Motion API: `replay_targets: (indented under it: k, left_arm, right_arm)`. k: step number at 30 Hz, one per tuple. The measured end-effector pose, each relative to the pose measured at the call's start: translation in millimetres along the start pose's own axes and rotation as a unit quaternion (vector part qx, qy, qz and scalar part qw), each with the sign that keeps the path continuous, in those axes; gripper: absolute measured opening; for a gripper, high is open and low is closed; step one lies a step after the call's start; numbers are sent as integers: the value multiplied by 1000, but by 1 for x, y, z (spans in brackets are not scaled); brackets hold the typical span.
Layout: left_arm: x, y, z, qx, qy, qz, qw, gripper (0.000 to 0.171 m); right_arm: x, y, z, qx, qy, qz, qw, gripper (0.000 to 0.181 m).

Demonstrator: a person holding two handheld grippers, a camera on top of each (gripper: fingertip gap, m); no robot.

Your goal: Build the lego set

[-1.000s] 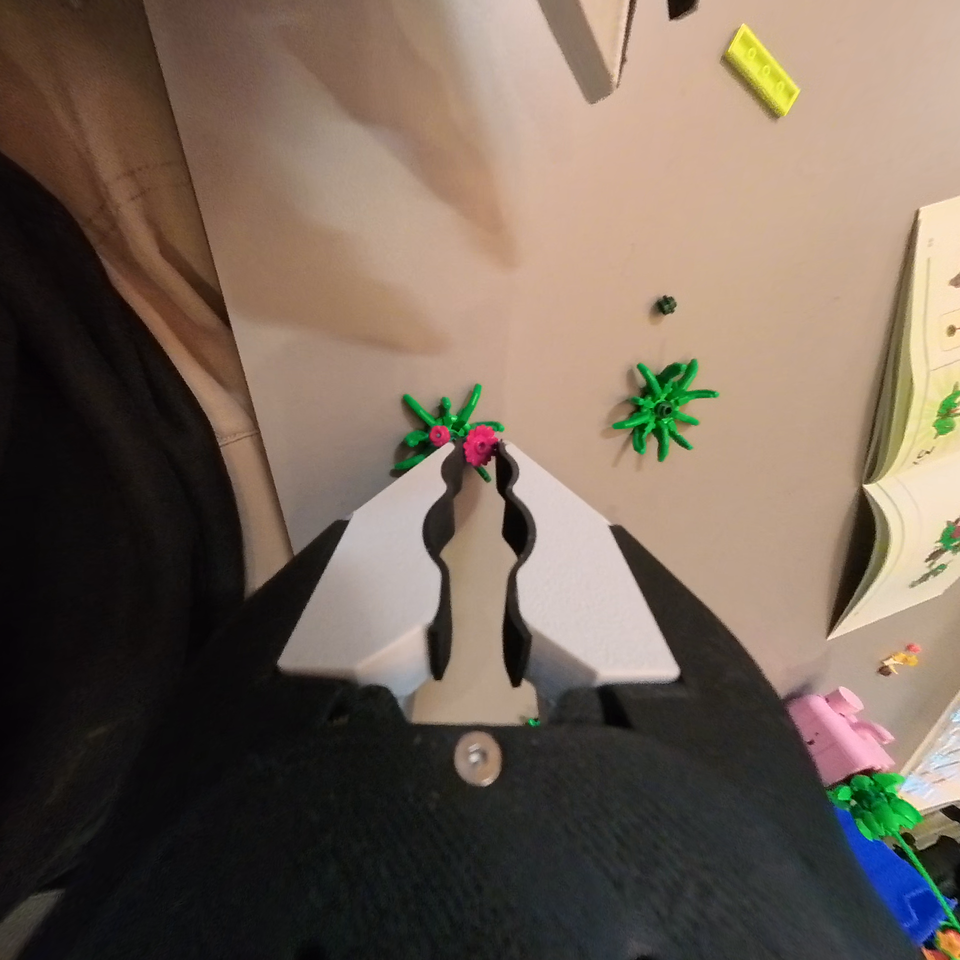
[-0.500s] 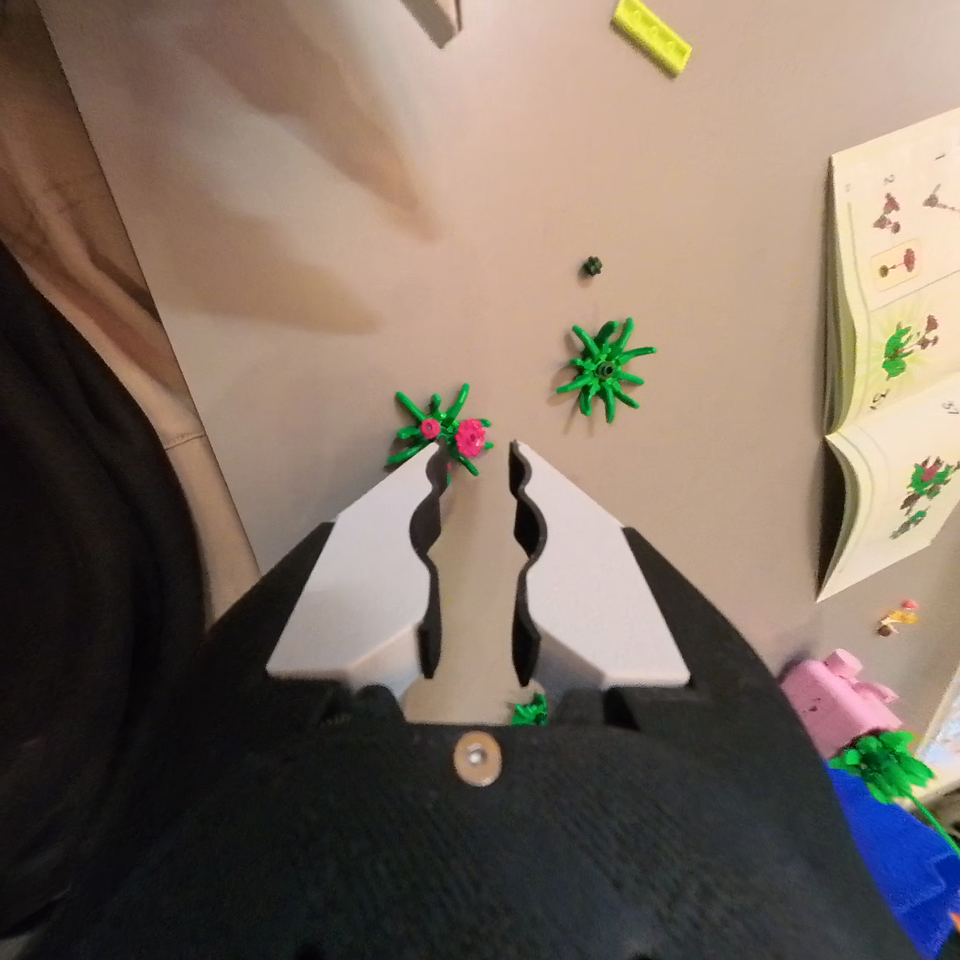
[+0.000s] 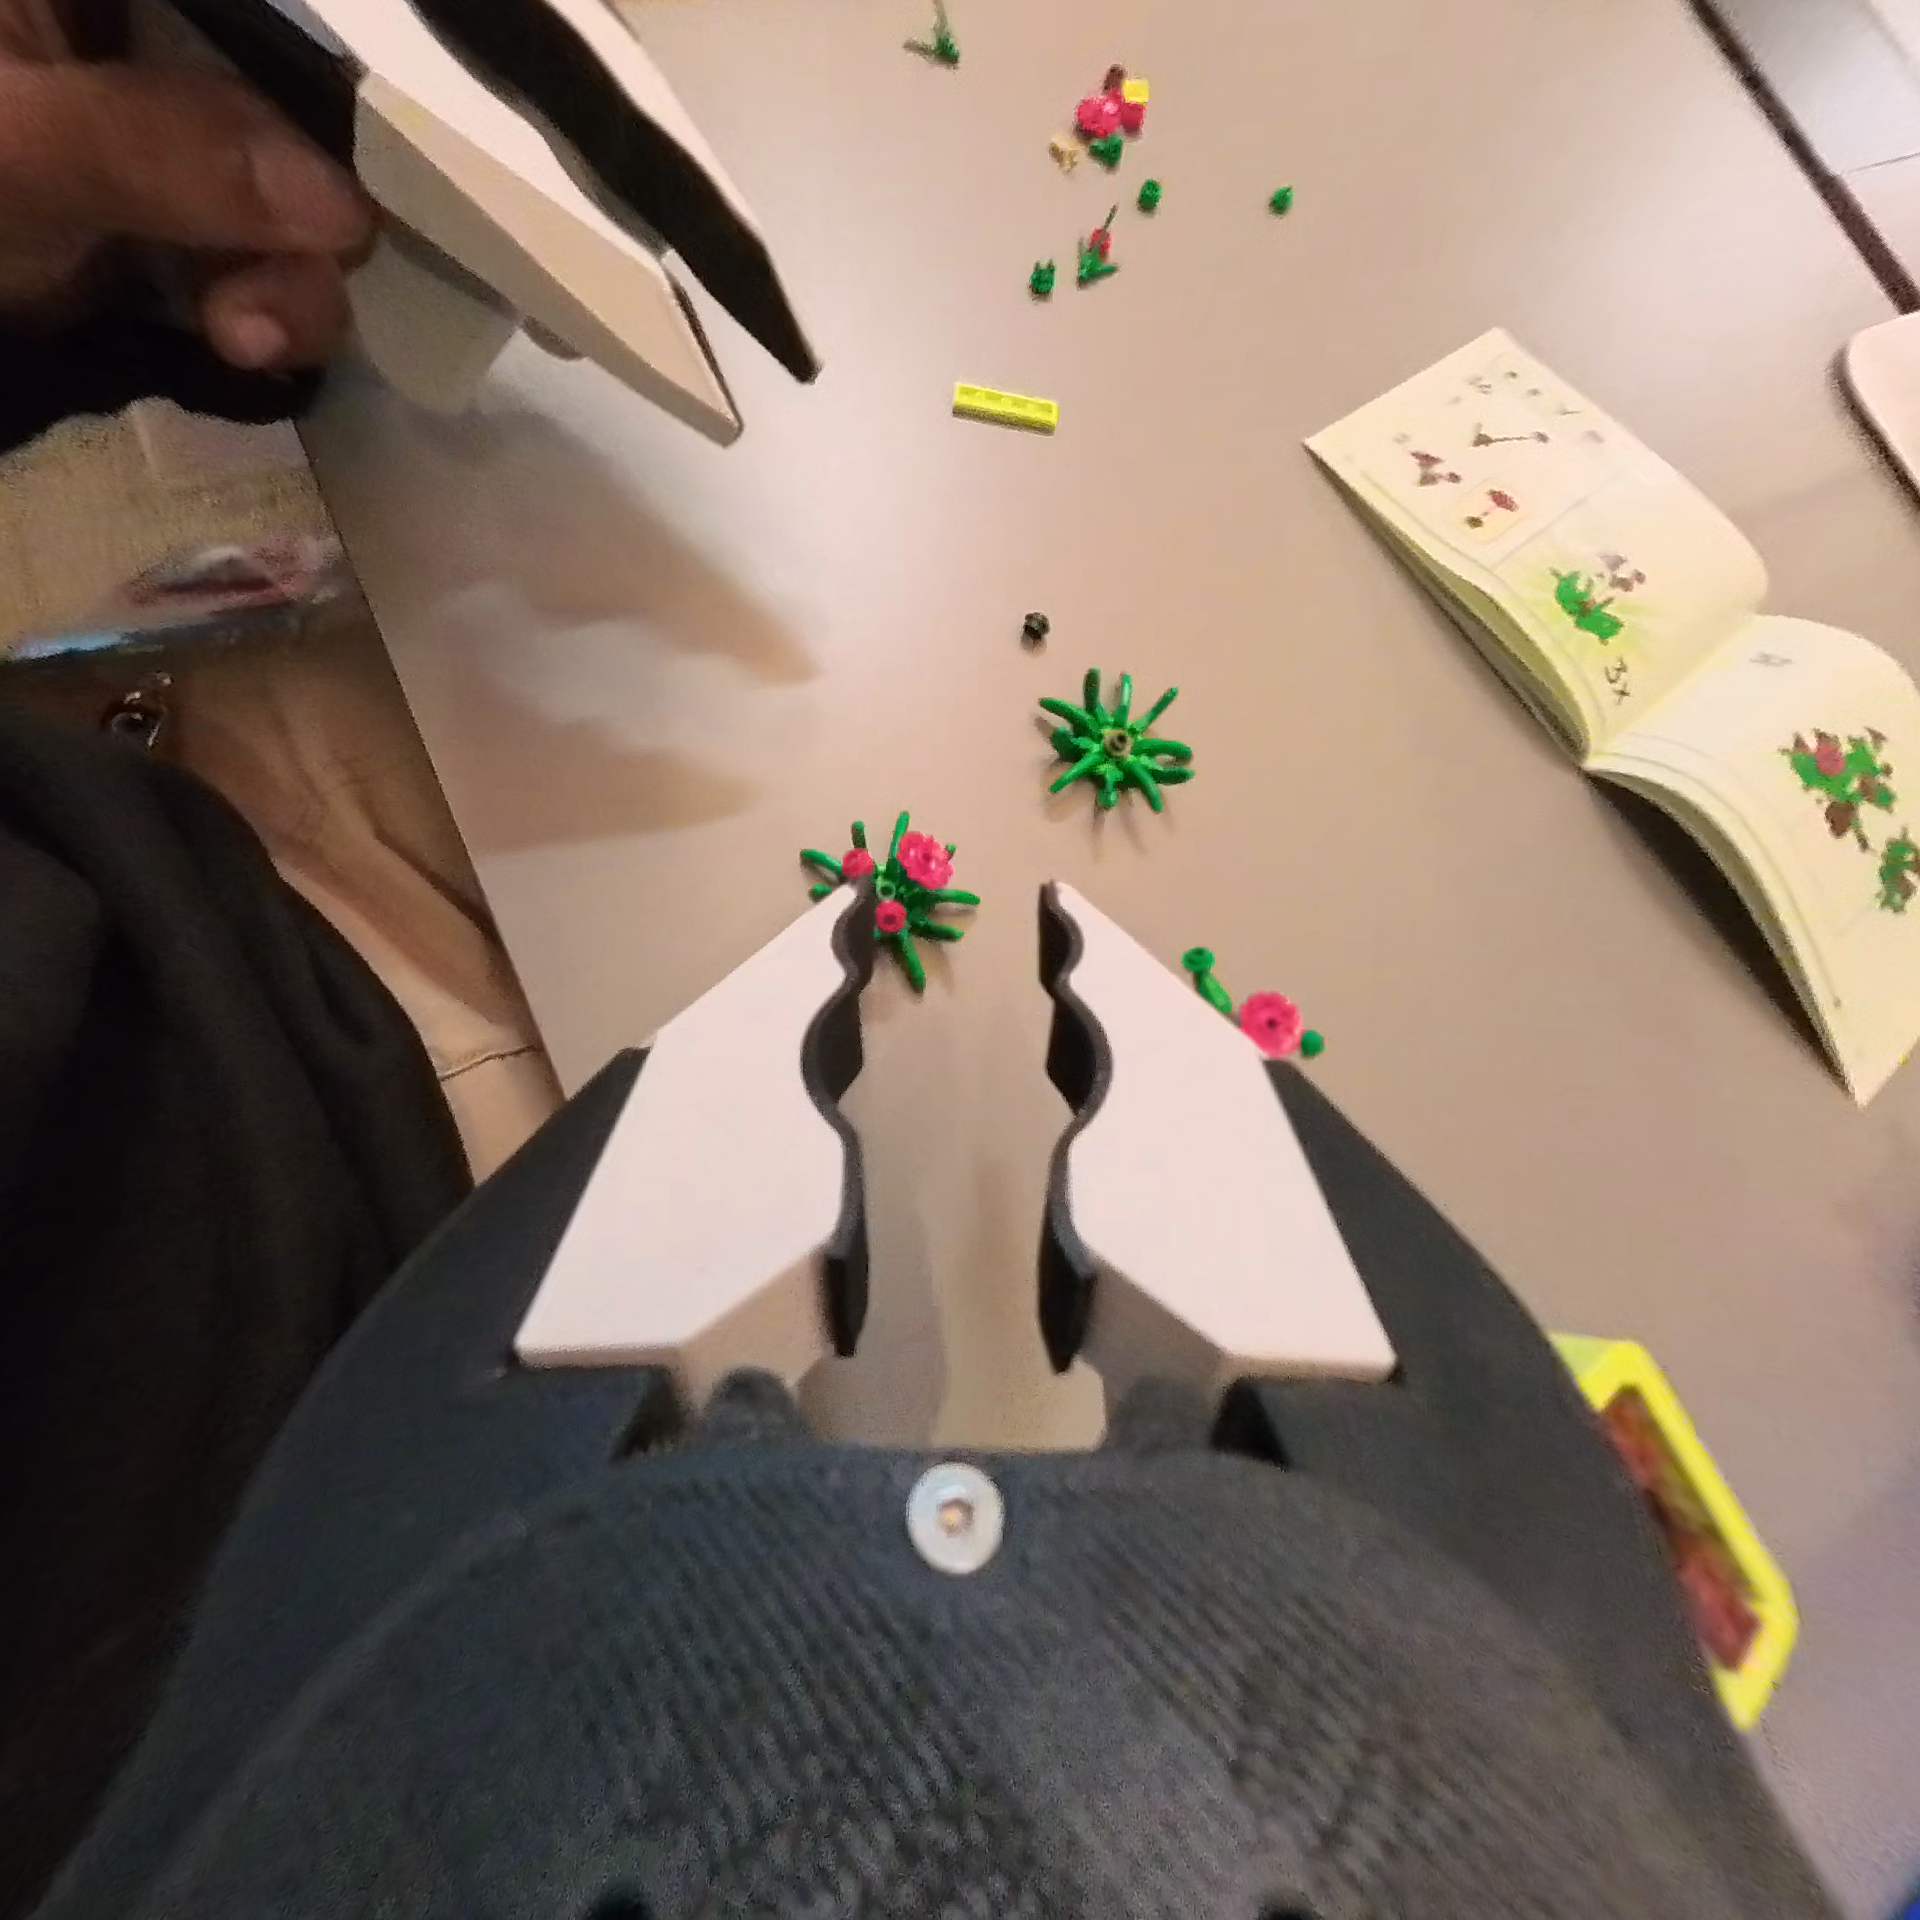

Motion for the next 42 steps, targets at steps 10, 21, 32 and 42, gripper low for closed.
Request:
replay_targets:
  k: [10, 21, 32, 42]
  left_arm:
    - [24, -12, -10, 81, 60, 50, 994, 30]
    - [51, -22, -4, 191, 67, 118, 972, 35]
    - [54, -10, -1, 175, 67, 145, 972, 47]
    - [60, -5, -5, 163, 102, 146, 970, 43]
  right_arm:
    - [1, 1, -32, 59, -130, -62, 988, 27]
    - [-9, -7, -44, 81, -151, -67, 983, 39]
    - [8, -22, -39, 91, -135, -54, 985, 30]
    - [13, -19, -34, 73, -147, -12, 986, 16]
Point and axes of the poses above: each gripper's, where its closed fingertips meet, x out along the fingers, z out of its top, y = z × x across the jaws, the point moved 6 cm from there along -x, back along the fingers, and after that the axes turned 13 degrees about -x, right-handed, at the moved point
